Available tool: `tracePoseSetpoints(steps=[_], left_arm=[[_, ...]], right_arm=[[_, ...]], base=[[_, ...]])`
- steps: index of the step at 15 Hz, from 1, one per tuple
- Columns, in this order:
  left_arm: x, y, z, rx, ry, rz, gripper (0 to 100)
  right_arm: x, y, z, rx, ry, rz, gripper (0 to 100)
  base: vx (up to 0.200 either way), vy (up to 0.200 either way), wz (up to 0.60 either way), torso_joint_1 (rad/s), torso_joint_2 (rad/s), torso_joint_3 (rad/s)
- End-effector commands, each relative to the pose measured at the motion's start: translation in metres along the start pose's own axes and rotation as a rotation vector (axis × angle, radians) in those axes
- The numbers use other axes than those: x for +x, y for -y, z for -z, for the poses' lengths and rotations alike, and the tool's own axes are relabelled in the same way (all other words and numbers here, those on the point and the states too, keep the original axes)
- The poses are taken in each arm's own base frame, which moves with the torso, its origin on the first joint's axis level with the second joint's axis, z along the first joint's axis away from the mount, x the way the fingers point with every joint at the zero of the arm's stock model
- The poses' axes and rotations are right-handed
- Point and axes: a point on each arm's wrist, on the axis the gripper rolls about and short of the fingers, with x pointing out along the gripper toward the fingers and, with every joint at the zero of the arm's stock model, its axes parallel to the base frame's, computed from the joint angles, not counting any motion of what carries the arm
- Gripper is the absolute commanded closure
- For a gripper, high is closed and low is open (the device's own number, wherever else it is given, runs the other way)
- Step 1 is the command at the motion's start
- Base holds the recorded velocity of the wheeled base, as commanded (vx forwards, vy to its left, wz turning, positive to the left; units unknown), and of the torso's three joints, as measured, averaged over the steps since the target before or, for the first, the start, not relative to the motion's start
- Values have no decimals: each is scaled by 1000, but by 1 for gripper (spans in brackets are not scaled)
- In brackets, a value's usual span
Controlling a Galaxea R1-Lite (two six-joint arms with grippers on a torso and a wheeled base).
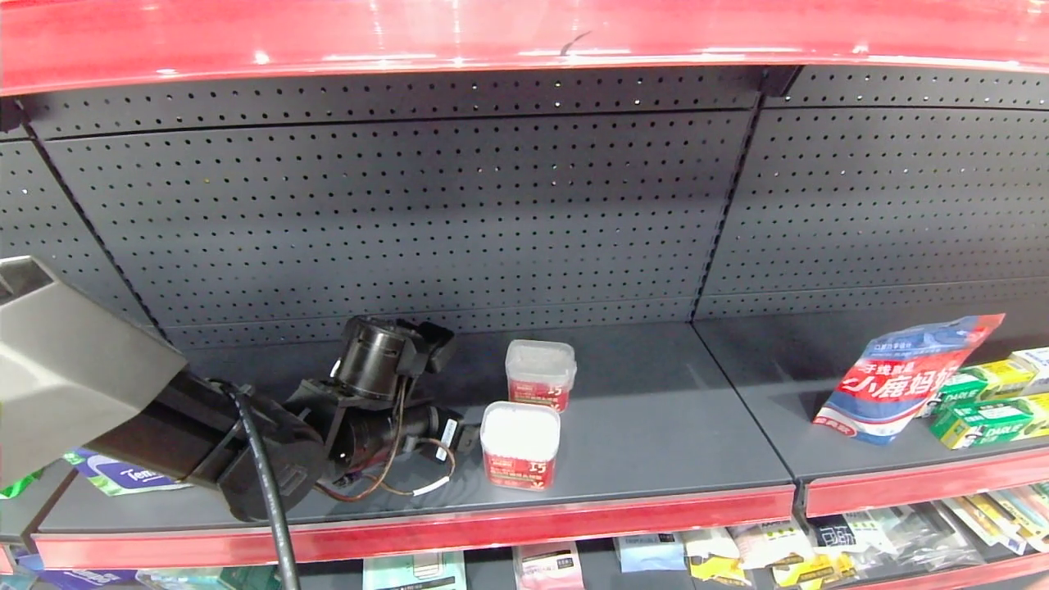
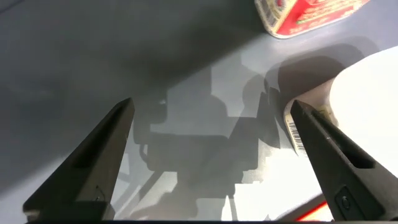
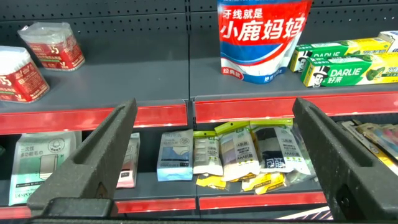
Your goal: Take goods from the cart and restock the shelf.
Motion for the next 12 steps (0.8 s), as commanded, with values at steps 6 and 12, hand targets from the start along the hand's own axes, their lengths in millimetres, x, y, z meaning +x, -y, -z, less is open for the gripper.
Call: tracePoseSetpoints(steps=[6,12], left_arm=[[-3,2,-1,3,7,6,0],[-2,5,-1,9,5,13,0]], right_arm=[[0,0,0,0,-1,-1,0],[0,0,0,0,-1,-1,0]], base=[[0,0,0,0,0,0],[0,0,0,0,0,0]])
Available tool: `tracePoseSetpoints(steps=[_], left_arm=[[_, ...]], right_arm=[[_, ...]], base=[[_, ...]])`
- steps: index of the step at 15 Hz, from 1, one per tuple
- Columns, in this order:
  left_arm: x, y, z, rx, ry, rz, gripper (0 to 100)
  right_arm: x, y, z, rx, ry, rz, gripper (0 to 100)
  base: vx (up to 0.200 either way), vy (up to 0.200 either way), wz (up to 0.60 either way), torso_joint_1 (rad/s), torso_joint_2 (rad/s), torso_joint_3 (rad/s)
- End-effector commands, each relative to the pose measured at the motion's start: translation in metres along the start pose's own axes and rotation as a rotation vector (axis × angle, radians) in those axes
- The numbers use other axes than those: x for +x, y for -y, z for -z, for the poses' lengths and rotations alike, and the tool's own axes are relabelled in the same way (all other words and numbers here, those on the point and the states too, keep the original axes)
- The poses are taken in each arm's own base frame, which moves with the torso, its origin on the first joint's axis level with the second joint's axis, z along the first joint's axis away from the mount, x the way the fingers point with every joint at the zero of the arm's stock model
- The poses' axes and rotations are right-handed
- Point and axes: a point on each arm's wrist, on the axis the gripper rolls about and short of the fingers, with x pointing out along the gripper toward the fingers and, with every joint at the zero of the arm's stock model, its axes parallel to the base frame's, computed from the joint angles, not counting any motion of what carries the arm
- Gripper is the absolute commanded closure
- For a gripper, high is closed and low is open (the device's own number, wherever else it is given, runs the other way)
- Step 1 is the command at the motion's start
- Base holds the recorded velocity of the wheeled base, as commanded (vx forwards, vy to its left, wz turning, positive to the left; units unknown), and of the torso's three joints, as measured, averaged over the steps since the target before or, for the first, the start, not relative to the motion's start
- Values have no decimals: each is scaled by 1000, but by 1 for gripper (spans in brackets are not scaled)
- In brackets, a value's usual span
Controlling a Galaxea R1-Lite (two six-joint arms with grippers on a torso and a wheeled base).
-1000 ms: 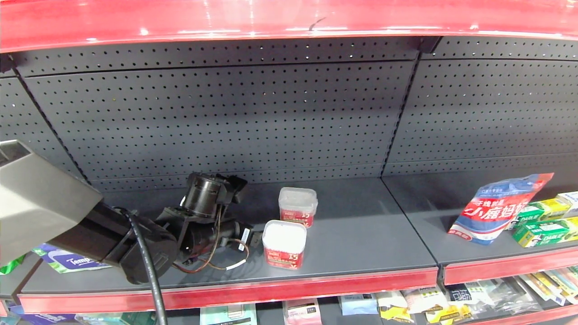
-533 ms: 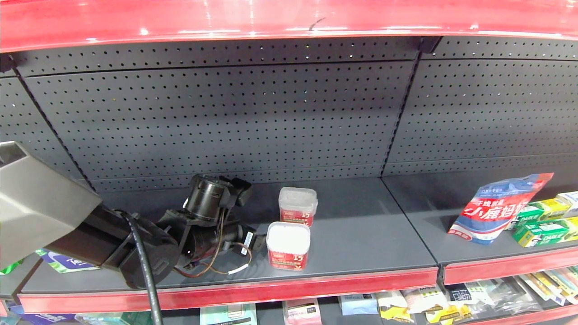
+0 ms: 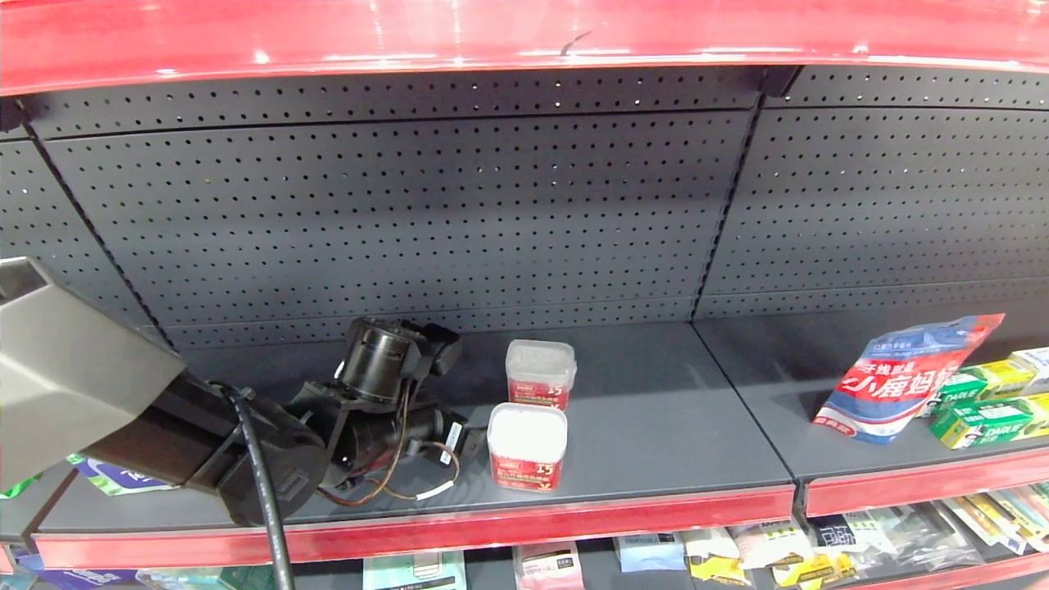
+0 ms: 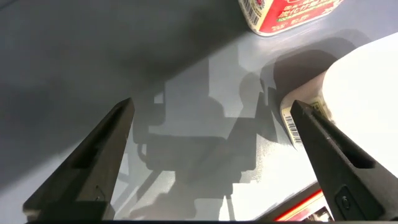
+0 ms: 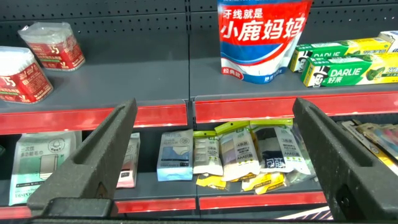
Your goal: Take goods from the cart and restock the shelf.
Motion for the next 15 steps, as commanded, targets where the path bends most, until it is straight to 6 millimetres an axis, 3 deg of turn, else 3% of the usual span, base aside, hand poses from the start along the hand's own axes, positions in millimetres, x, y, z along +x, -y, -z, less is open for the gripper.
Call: tracePoseSetpoints(steps=[1,9,15], left_arm=[[0,1,0,1,0,0,0],[-1,0,3,6,-9,-1,0],[-30,-23,3,-25,-27,-39,0]], right_arm=[[0,0,0,0,-1,-1,0],[0,0,0,0,-1,-2,0],[0,0,0,0,-1,-1,0]], base=[[0,0,0,0,0,0],[0,0,0,0,0,0],[0,0,0,0,0,0]])
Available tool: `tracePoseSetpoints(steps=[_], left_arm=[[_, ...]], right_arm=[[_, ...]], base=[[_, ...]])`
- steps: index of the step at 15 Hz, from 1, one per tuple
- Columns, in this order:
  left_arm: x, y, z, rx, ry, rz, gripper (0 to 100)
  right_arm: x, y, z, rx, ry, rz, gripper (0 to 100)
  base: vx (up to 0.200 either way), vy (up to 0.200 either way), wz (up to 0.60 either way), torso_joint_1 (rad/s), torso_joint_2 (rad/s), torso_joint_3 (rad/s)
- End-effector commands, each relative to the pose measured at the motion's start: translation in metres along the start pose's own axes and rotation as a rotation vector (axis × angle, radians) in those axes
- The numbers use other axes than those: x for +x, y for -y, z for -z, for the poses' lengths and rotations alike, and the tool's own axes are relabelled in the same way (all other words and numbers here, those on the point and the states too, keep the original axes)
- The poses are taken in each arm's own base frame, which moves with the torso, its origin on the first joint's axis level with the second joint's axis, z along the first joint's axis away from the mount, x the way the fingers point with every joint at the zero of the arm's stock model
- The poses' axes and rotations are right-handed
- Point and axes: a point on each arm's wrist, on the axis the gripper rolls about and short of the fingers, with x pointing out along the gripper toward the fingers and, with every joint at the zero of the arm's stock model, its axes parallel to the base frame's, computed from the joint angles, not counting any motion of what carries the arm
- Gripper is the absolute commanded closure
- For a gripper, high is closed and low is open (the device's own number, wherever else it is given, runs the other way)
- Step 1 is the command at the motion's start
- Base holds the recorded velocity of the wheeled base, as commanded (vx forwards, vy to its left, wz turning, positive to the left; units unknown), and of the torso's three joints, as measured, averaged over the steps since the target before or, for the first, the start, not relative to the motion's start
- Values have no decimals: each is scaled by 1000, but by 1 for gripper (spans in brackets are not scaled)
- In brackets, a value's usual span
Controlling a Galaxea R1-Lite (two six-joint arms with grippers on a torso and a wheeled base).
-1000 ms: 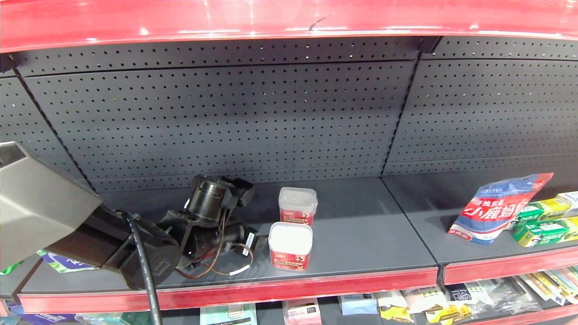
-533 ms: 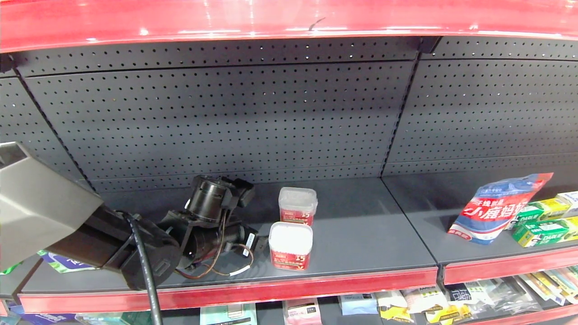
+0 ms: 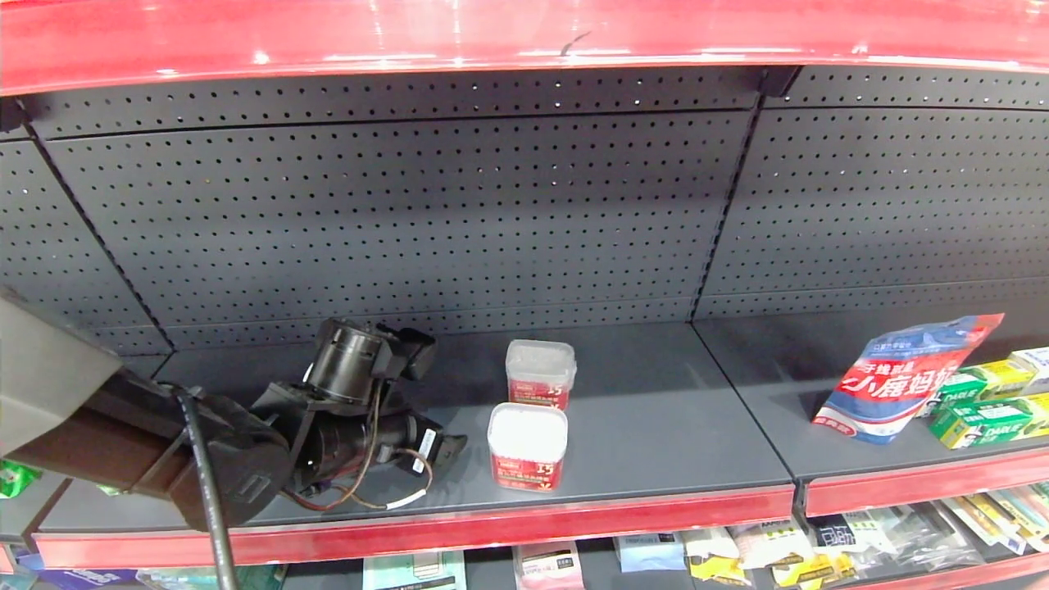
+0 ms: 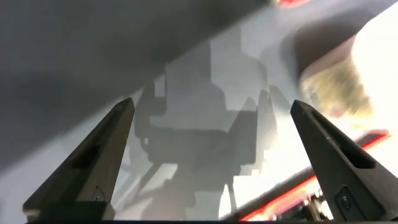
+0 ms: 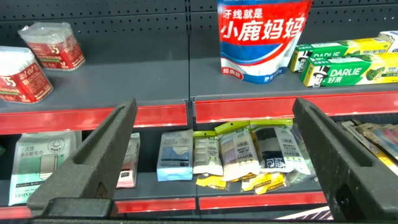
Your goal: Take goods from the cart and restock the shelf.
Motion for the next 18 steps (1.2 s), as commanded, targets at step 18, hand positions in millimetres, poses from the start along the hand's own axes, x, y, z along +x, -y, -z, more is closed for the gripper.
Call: tracePoseSetpoints(steps=[18], left_arm=[[-185,-73,50,-210,258,-123,0]], right_arm=[[0,0,0,1,-1,0,0]], base=[[0,0,0,0,0,0]])
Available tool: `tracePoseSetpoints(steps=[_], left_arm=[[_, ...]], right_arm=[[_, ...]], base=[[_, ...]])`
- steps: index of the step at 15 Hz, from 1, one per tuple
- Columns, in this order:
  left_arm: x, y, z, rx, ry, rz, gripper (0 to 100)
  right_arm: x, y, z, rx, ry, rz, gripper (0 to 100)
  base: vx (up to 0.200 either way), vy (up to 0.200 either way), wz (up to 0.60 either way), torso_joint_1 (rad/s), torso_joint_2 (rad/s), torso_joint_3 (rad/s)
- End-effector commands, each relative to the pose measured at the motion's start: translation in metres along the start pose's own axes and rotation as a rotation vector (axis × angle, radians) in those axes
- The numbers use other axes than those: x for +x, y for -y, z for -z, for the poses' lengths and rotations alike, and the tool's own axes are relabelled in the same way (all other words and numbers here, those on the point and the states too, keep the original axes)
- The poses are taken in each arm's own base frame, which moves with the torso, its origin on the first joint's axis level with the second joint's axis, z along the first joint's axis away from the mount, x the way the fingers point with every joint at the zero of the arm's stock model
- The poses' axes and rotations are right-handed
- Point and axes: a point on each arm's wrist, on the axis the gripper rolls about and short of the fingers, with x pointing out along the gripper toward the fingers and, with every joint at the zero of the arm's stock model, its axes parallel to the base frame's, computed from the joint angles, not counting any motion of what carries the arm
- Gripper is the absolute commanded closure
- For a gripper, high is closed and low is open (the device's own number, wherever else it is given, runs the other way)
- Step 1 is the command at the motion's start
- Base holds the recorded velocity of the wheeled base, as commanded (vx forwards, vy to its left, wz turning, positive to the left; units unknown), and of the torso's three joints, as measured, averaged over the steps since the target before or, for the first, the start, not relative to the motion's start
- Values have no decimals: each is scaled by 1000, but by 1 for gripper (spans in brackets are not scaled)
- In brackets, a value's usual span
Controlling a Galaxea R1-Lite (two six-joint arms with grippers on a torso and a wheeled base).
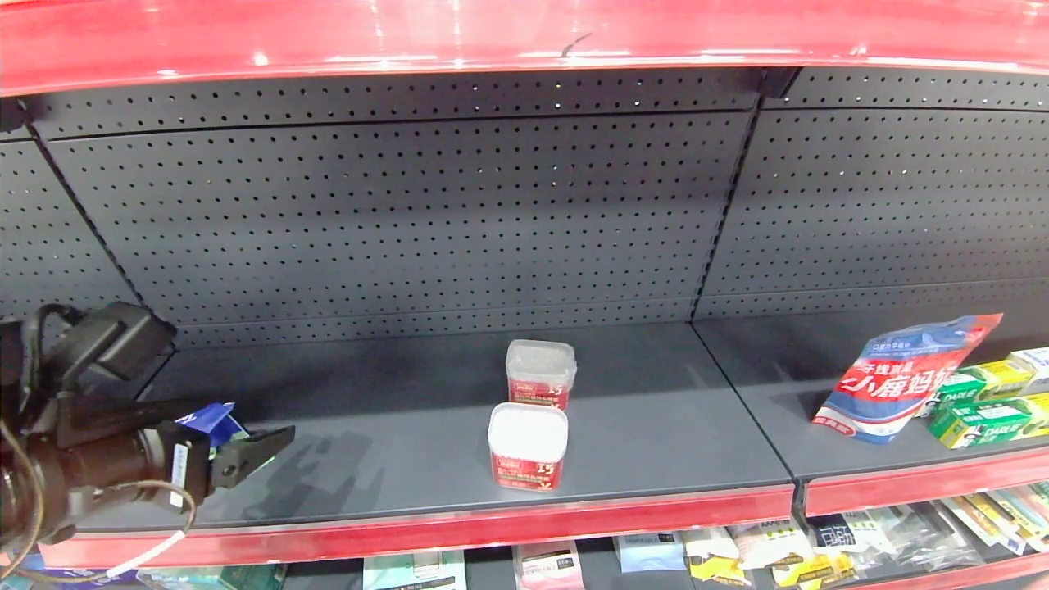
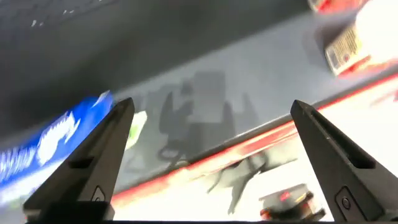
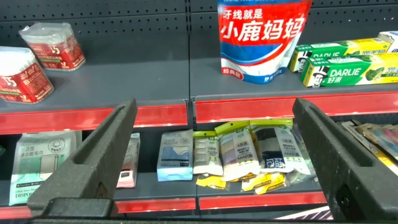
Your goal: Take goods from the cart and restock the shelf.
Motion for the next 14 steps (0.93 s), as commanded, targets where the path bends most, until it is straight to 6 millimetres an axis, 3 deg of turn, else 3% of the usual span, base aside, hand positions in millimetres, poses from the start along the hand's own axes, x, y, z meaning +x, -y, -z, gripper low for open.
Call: tracePoseSetpoints(steps=[1,7,9,11,14], left_arm=[[-23,-2,2,-74,88,-26,0],[-52,-19,1,-125,226,-130,0],[-56,-15,14,-69,208,-128,0],[-50,-12,28,-38,154,-101,0],[-11,-24,15,-76,22,-21,0]], right_arm=[[0,0,0,0,-2,-1,0],[0,0,0,0,-2,-1,0],[0,0,0,0,-2,-1,0],[0,0,0,0,-2,-1,0],[0,0,0,0,-2,-2,0]], base=[[0,0,0,0,0,0],[0,0,0,0,0,0],[0,0,0,0,0,0],[0,0,0,0,0,0],[0,0,0,0,0,0]])
